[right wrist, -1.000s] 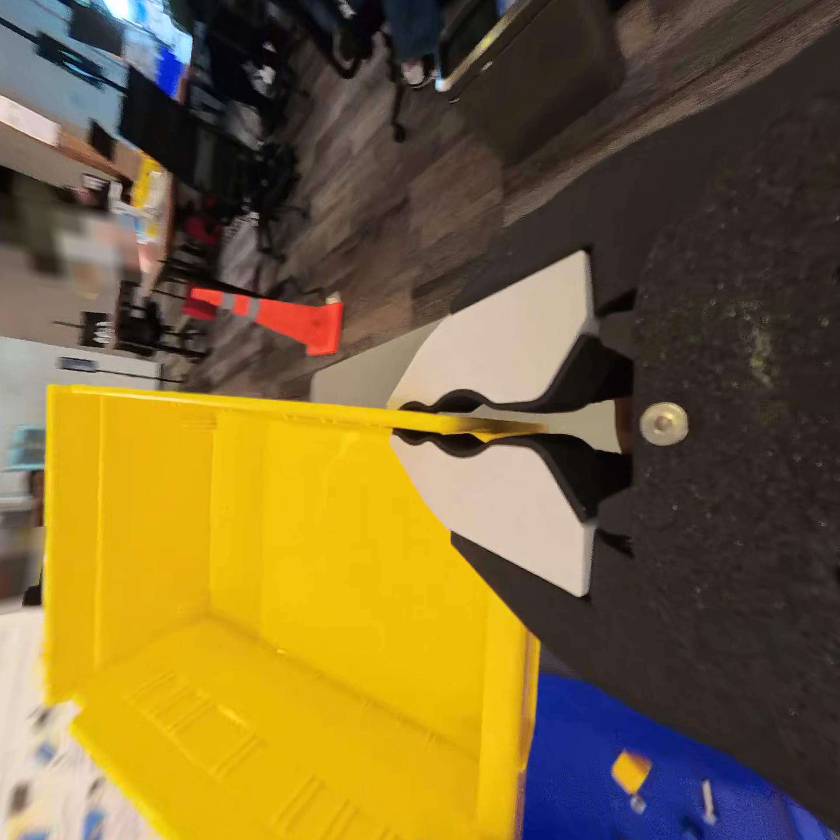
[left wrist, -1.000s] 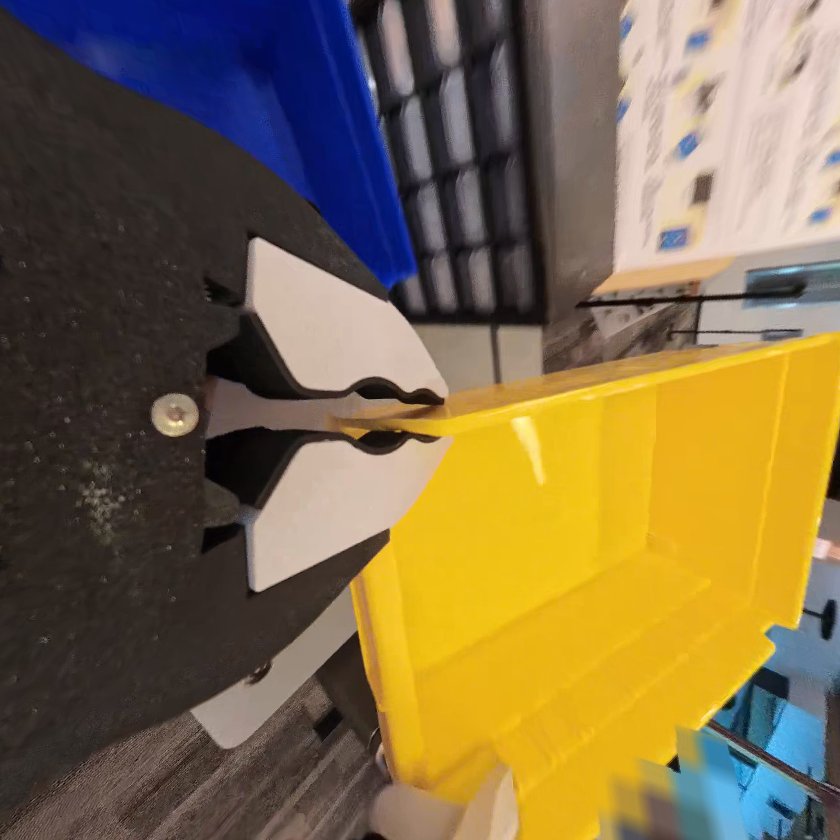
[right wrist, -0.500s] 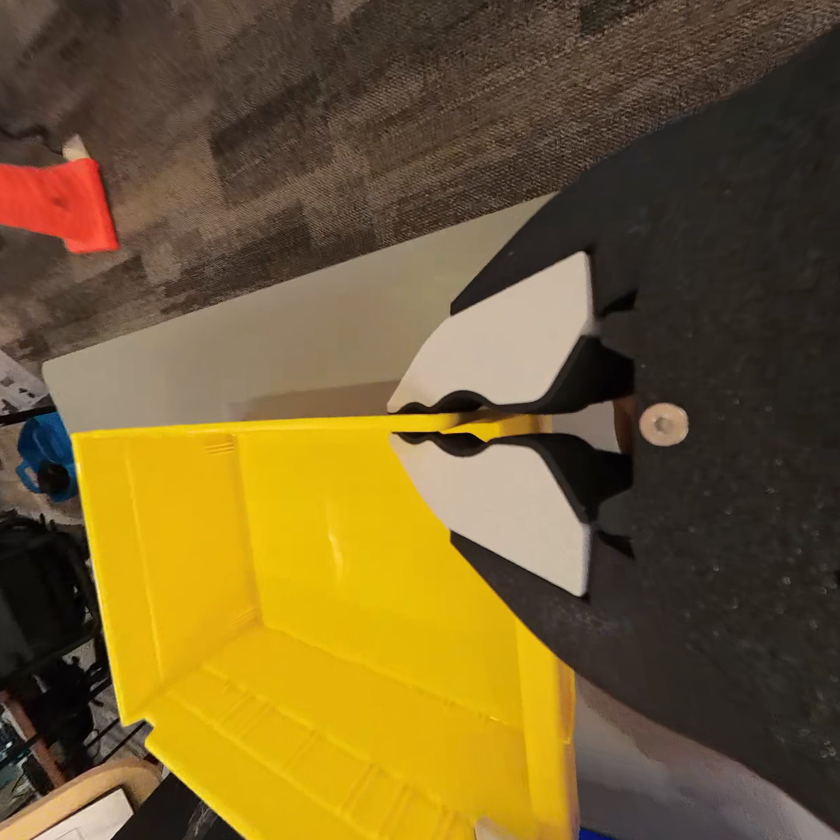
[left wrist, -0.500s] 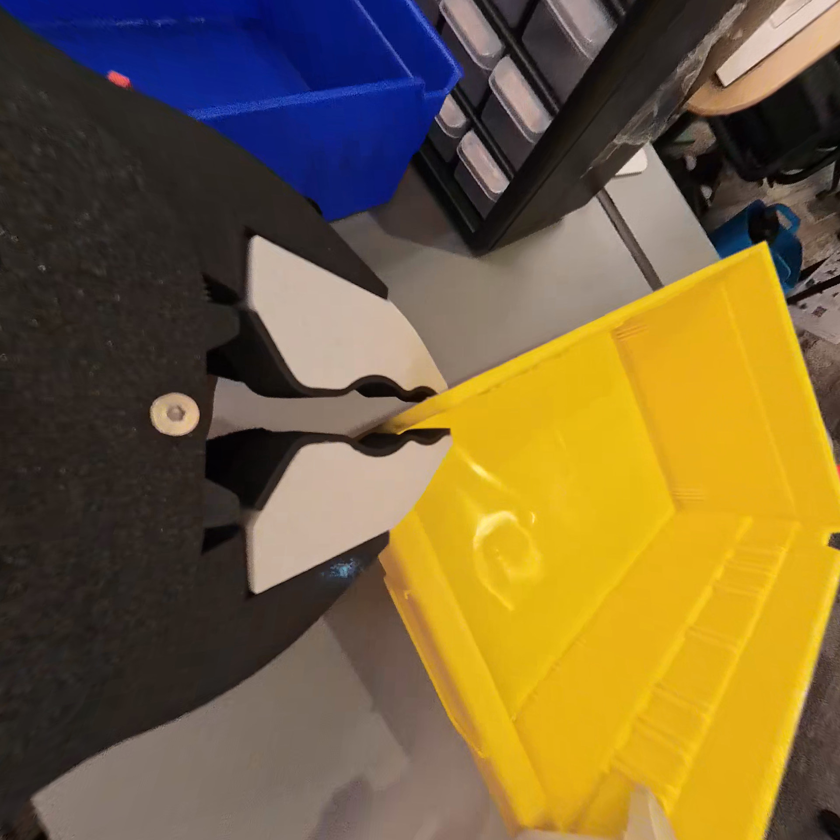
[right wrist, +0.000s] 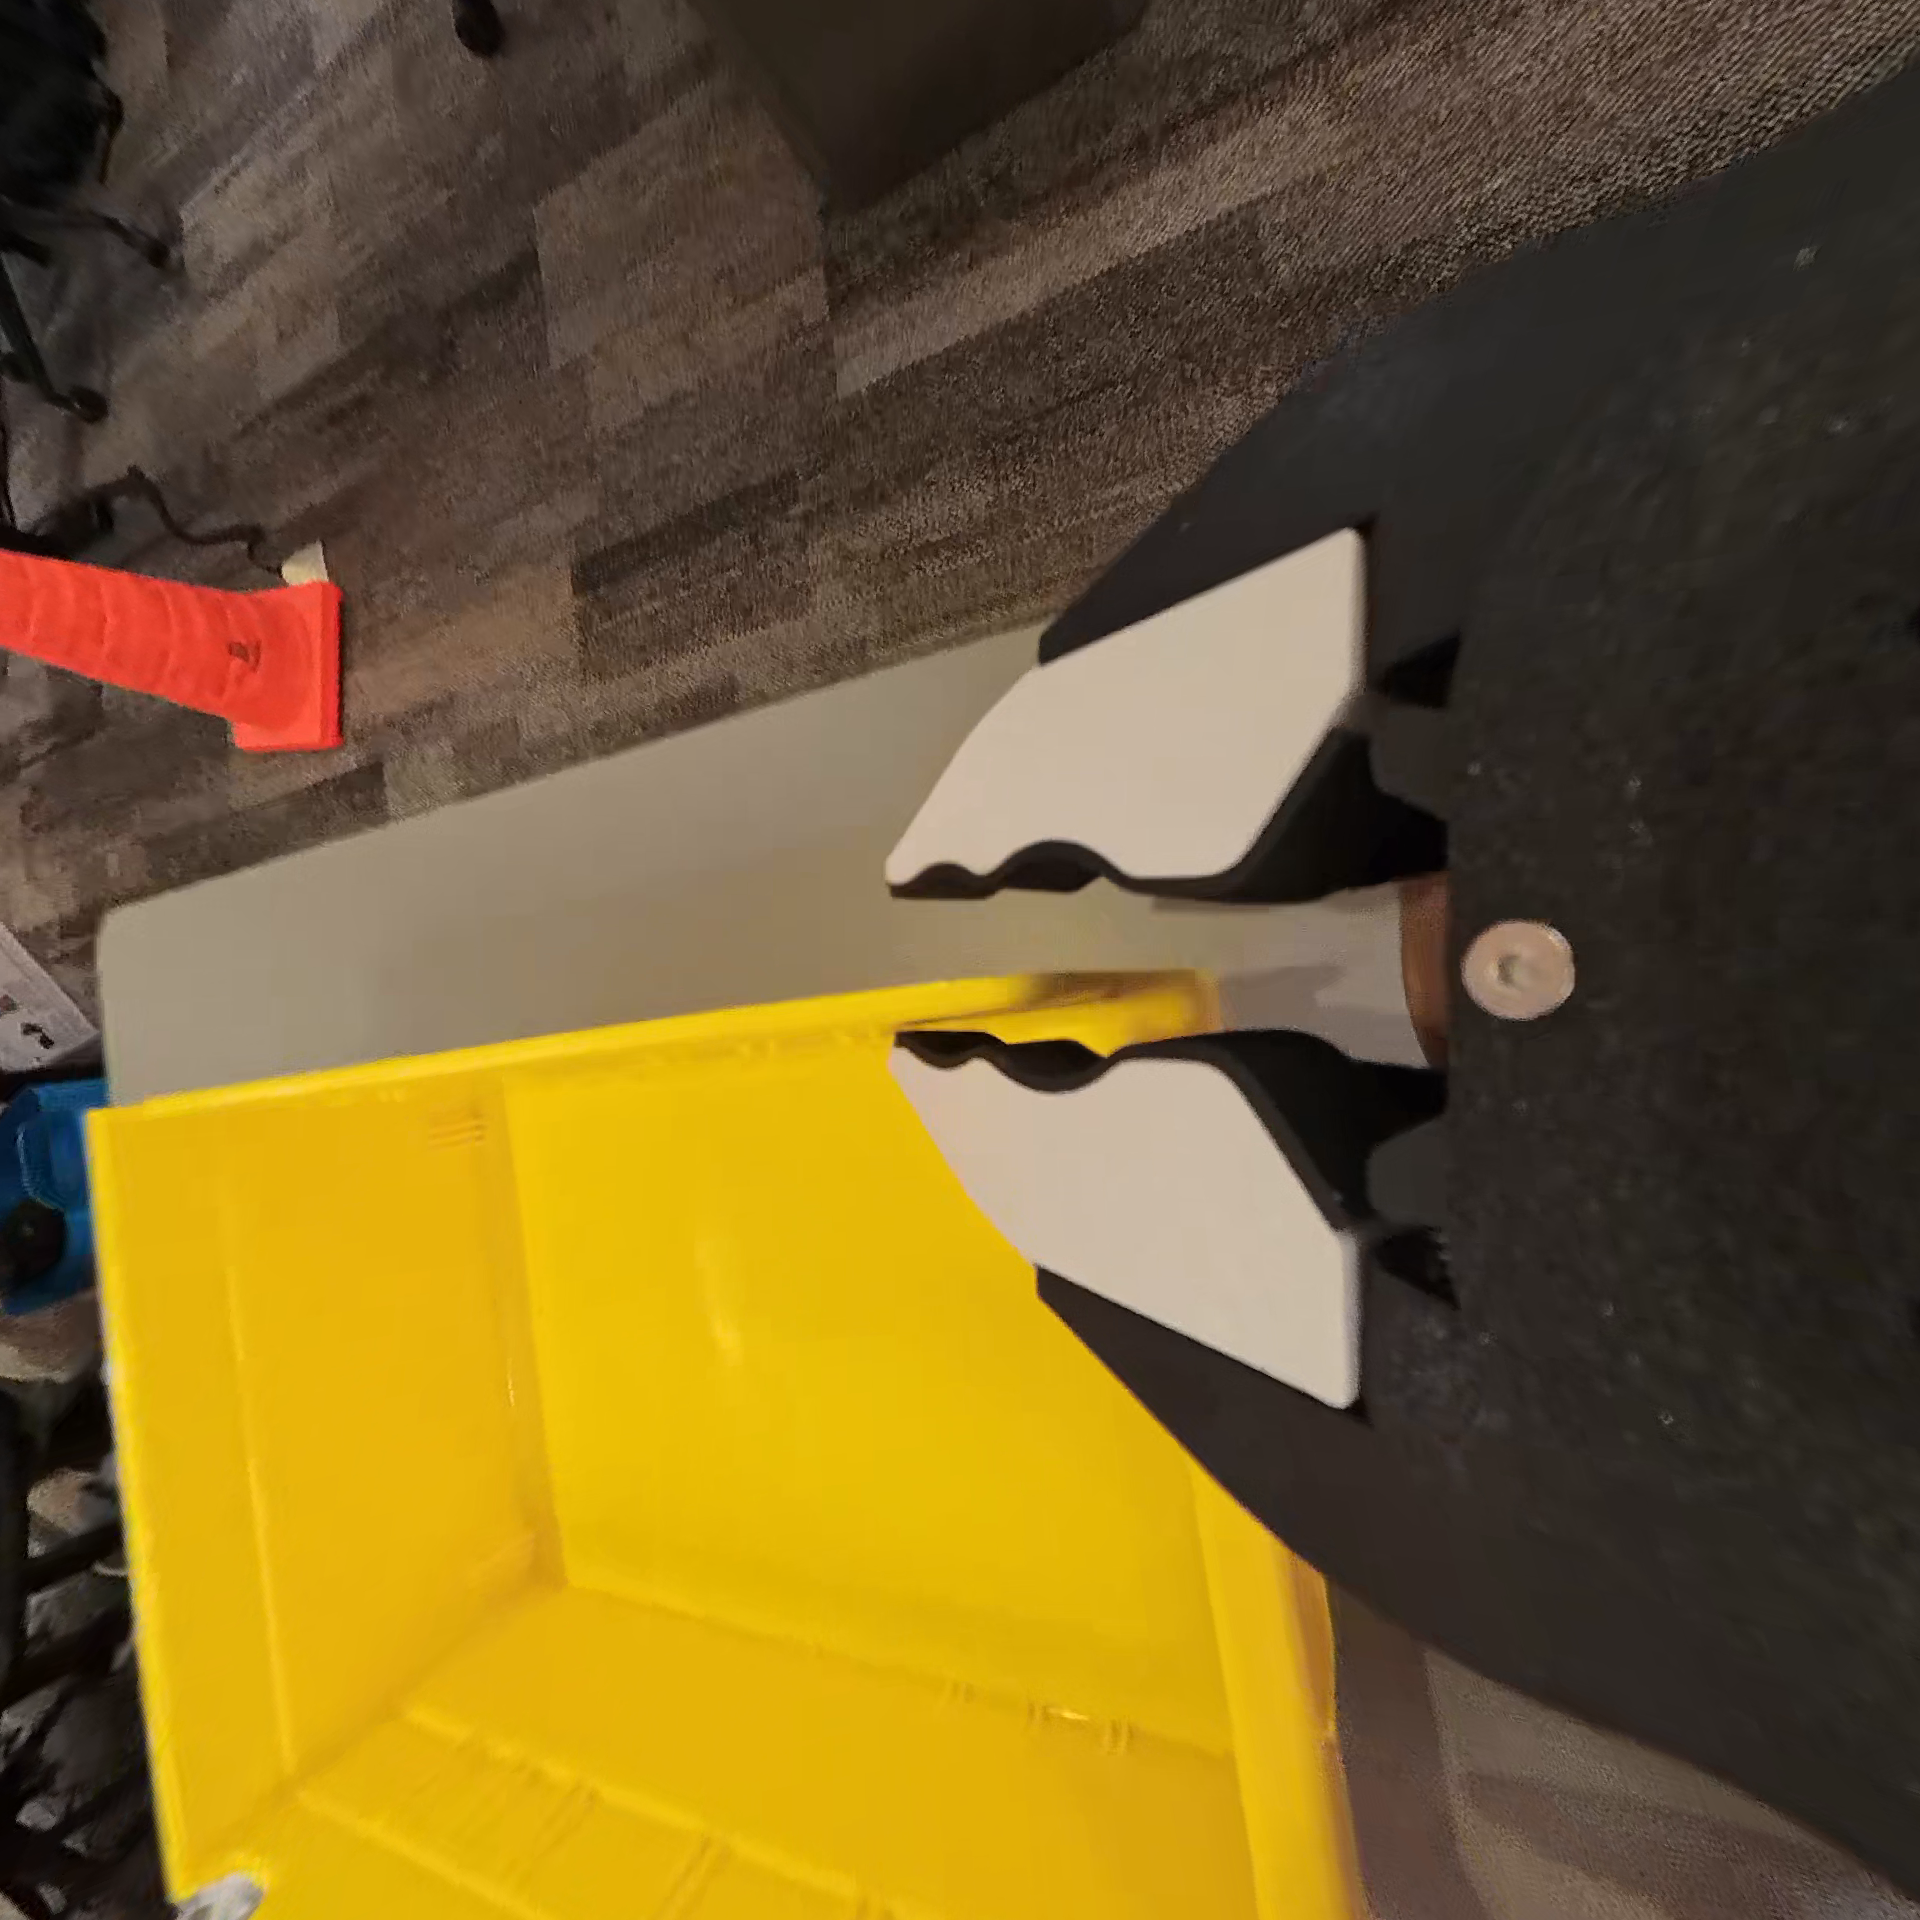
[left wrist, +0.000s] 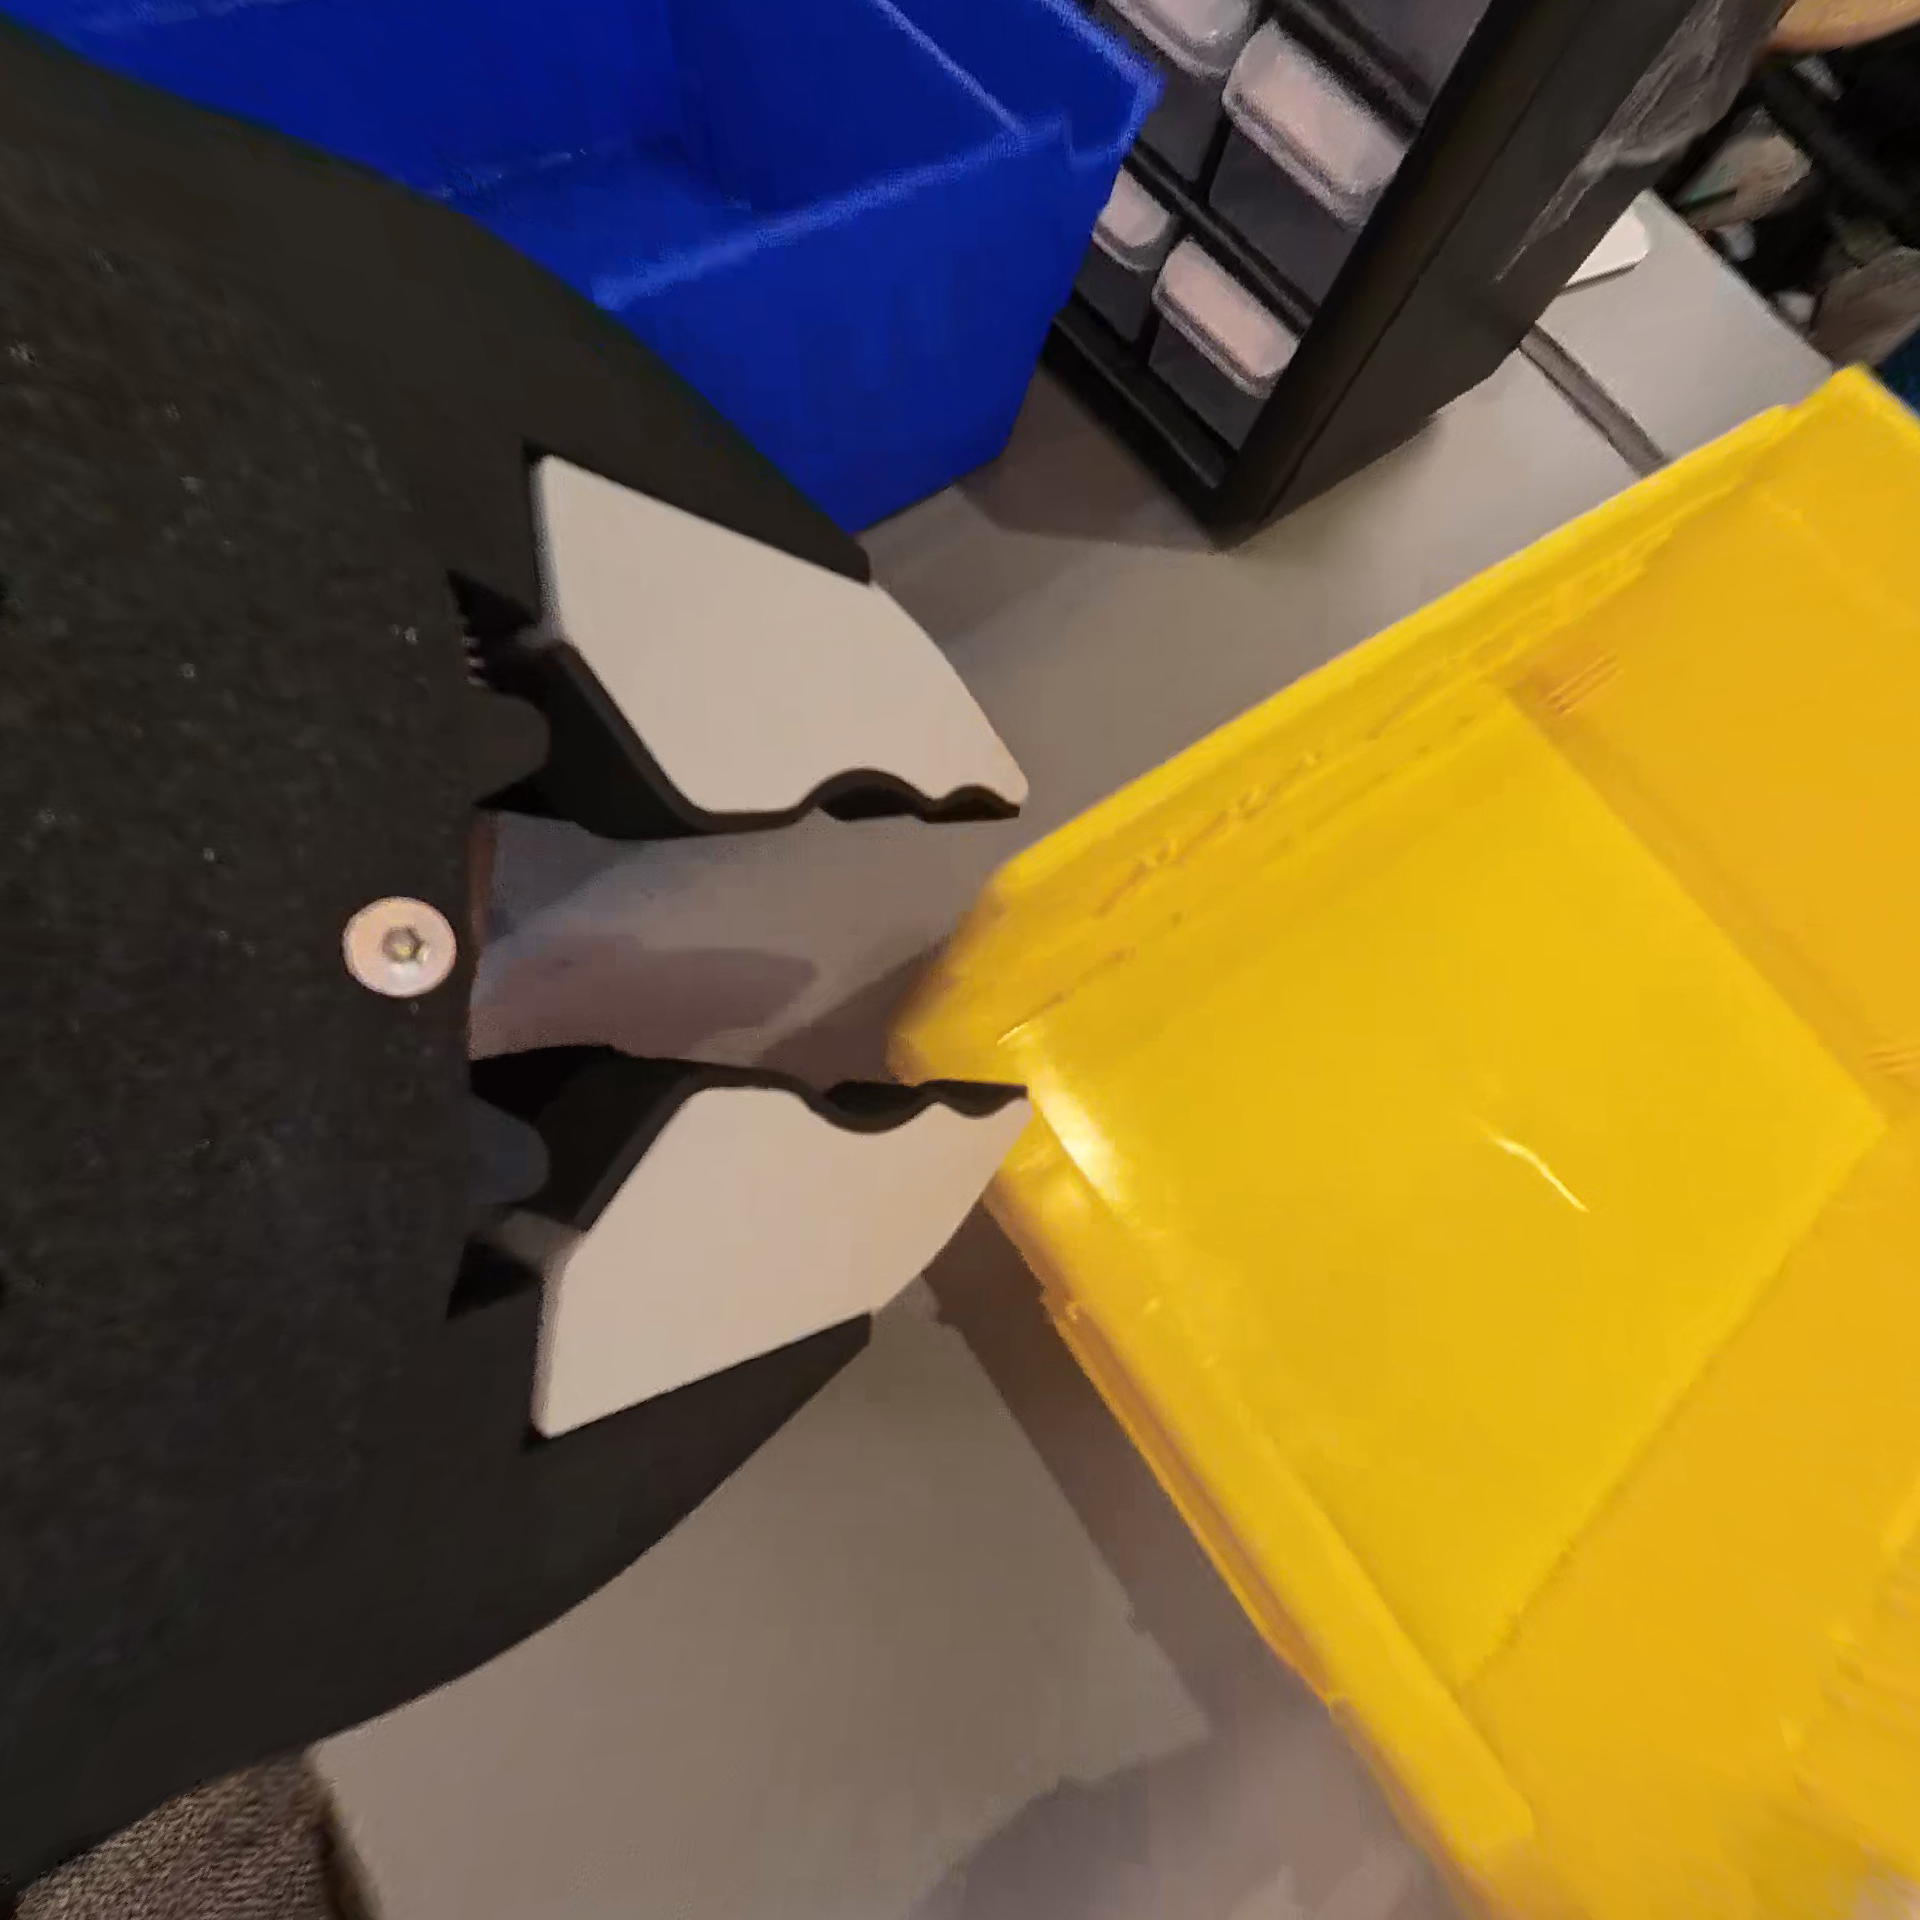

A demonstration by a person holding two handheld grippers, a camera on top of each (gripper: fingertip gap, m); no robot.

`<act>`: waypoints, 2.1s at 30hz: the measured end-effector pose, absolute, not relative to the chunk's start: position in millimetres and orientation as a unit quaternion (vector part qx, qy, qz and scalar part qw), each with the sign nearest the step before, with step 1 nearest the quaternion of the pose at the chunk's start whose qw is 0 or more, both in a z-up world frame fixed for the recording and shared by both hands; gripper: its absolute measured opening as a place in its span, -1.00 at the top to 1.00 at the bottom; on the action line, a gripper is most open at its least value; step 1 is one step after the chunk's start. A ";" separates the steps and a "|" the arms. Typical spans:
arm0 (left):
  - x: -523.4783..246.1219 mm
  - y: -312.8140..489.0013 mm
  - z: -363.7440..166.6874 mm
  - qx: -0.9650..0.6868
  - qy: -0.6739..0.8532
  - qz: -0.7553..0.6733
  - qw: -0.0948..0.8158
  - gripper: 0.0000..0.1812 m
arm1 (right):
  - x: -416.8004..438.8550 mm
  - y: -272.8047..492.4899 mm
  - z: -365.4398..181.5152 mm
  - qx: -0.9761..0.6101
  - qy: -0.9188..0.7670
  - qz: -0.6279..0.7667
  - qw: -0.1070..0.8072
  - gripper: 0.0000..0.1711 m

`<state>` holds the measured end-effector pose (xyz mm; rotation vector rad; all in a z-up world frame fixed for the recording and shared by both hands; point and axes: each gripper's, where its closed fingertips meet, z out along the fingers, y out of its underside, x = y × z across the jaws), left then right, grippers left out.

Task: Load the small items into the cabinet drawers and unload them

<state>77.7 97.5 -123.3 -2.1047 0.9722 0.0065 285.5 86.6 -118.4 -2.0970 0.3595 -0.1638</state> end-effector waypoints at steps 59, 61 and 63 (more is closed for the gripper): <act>-534.2 300.9 -122.4 -0.870 0.066 -0.054 0.487 0.94 | -350.9 257.1 -127.5 -0.858 -0.126 0.020 0.497 0.82; -535.6 301.6 -125.9 -0.867 0.060 -0.070 0.490 0.94 | -353.0 259.1 -127.2 -0.852 -0.123 0.030 0.508 0.81; -537.2 300.3 -126.5 -0.868 0.063 -0.065 0.488 0.94 | -354.2 260.1 -127.0 -0.847 -0.123 0.044 0.515 0.80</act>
